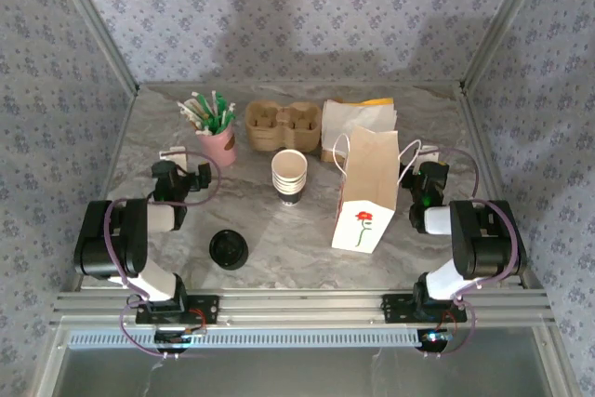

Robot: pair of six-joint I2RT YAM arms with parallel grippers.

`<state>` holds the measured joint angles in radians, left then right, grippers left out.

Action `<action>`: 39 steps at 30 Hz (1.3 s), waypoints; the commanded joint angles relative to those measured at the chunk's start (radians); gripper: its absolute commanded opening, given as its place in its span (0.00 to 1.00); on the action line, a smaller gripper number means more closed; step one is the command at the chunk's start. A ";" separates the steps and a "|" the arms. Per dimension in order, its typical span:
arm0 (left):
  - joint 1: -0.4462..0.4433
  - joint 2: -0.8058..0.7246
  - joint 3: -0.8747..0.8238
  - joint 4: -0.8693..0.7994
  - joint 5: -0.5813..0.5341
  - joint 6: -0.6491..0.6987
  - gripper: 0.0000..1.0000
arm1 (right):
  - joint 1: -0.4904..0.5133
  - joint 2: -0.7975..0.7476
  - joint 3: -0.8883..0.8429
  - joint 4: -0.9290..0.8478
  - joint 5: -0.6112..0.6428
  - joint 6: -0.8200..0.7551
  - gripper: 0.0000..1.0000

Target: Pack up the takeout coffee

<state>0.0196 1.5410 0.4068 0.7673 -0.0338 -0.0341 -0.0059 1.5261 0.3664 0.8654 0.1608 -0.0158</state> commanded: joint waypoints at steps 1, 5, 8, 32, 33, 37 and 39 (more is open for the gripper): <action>0.000 -0.005 0.009 0.041 0.009 0.011 1.00 | 0.000 0.009 0.002 0.024 0.006 0.011 1.00; 0.000 -0.005 0.009 0.041 0.009 0.011 1.00 | 0.001 0.010 0.002 0.024 0.006 0.011 1.00; 0.000 -0.005 0.009 0.043 0.009 0.011 1.00 | 0.001 0.010 0.002 0.024 0.006 0.010 1.00; 0.000 -0.006 0.009 0.046 0.004 0.010 1.00 | 0.003 0.003 -0.003 0.033 0.041 0.017 1.00; -0.001 -0.020 0.013 0.030 -0.008 0.004 1.00 | 0.004 -0.014 -0.008 0.029 0.084 0.030 1.00; 0.000 -0.167 0.036 -0.140 -0.038 -0.012 1.00 | -0.009 -0.090 -0.066 0.066 0.058 0.034 1.00; -0.001 -0.273 0.038 -0.238 -0.072 -0.028 1.00 | -0.008 -0.199 -0.041 -0.088 0.058 0.044 1.00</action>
<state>0.0196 1.3956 0.4110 0.6376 -0.0589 -0.0399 -0.0105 1.4384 0.3176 0.8482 0.1905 0.0078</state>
